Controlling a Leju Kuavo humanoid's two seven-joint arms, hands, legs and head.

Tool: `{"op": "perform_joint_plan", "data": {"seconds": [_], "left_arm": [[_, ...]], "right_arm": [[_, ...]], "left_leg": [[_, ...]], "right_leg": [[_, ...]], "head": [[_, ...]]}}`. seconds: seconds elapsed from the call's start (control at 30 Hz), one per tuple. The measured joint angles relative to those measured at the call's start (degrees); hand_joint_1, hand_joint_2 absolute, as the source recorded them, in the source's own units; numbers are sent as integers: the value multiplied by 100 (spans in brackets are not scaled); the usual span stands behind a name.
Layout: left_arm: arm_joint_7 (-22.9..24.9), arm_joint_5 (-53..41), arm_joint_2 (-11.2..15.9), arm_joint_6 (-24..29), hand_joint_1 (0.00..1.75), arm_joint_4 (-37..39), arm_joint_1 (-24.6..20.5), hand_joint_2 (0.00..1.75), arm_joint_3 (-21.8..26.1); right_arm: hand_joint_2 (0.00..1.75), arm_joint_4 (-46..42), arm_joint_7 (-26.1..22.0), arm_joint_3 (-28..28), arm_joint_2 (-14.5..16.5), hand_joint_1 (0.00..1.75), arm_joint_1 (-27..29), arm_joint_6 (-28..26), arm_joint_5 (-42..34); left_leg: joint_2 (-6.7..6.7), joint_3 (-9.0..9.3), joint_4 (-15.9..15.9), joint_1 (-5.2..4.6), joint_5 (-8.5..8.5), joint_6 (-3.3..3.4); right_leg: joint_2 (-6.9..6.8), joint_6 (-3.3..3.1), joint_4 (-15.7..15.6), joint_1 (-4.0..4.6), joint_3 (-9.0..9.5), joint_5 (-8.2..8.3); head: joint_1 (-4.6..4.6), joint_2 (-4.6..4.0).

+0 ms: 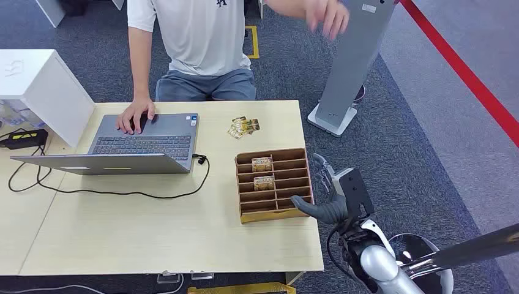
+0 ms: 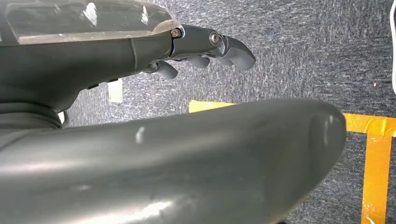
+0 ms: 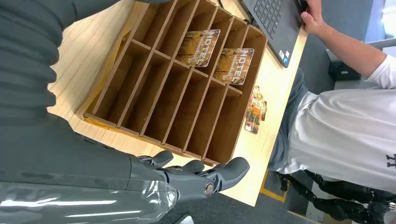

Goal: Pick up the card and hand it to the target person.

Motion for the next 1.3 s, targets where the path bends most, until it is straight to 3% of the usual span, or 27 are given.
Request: {"op": "perform_joint_plan", "data": {"seconds": [0.4,0.47,0.53,0.57,0.67,0.7,1.17,1.3], "left_arm": [[-1,-23,-8,0,0,0,0,0,0],[-8,-26,-9,0,0,0,0,0,0],[-18,-45,-9,-3,0,0,0,0,0],[-20,-62,-8,-8,0,0,0,0,0],[-42,-122,-8,-27,0,0,-1,0,0],[-57,-141,-8,-39,0,0,-1,0,0],[-181,-299,-9,-144,0,0,-22,0,0],[-122,-303,-9,-141,0,0,-27,0,0]], "right_arm": [[175,-62,49,-4,0,0,20,-2,107],[175,-81,71,-4,0,10,19,-12,244],[175,-115,142,1,0,27,17,-68,555],[175,-141,205,5,0,45,13,-105,786],[175,-248,464,27,3,123,-12,-167,1589],[175,-287,559,36,8,134,-26,-168,1849],[175,-456,1759,685,243,134,-759,677,5613],[175,-324,1988,972,297,135,-985,828,6254]], "left_leg": [[0,0,0,0,0,0],[0,0,0,0,0,0],[0,0,0,0,0,0],[0,0,0,0,0,0],[0,-1,0,0,0,0],[0,-1,0,0,0,0],[0,-2,0,0,1,0],[0,-3,0,0,1,0]], "right_leg": [[0,0,0,0,0,0],[0,0,0,0,0,0],[0,0,0,0,0,0],[0,0,0,0,0,0],[0,0,0,0,1,0],[0,0,0,0,1,0],[-1,0,2,0,3,0],[0,0,2,0,3,0]], "head": [[-2,0],[-2,0],[-2,0],[-2,0],[-3,0],[-3,0],[-3,0],[5,0]]}}
